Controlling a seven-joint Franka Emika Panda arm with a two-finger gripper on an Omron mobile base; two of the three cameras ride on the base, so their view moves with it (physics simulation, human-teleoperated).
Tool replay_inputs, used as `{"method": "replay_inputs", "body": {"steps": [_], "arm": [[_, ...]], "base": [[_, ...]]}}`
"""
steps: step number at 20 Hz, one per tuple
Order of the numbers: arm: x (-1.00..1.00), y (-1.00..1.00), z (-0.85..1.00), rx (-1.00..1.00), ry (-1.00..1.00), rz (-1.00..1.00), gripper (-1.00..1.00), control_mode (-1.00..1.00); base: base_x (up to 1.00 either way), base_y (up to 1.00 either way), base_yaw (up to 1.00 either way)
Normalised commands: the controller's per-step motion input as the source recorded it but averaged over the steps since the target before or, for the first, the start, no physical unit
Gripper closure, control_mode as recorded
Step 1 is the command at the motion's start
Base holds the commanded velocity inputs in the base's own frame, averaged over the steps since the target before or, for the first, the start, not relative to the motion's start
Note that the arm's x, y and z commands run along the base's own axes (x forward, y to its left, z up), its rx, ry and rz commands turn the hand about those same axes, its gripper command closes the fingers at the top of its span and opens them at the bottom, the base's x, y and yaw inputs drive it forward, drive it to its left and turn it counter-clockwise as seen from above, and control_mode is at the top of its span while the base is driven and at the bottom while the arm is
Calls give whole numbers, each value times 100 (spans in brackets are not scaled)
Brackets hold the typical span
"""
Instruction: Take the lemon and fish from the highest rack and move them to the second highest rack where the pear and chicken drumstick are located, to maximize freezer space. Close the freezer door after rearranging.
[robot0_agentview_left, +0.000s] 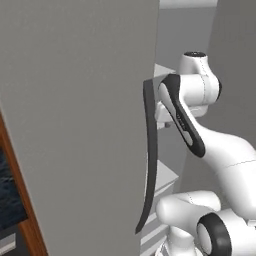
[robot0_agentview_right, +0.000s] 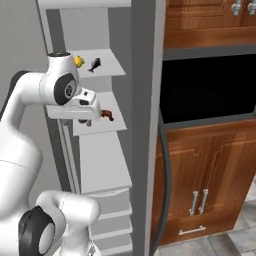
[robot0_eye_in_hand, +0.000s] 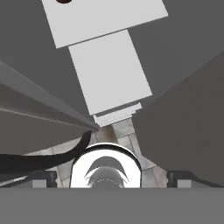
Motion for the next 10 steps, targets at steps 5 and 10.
{"method": "replay_inputs", "body": {"steps": [5, 10], "arm": [[0, 0, 0, 0, 0, 0, -100, 100], [0, 0, 0, 0, 0, 0, -100, 100]], "base": [[41, -34, 10], [24, -26, 2]]}}
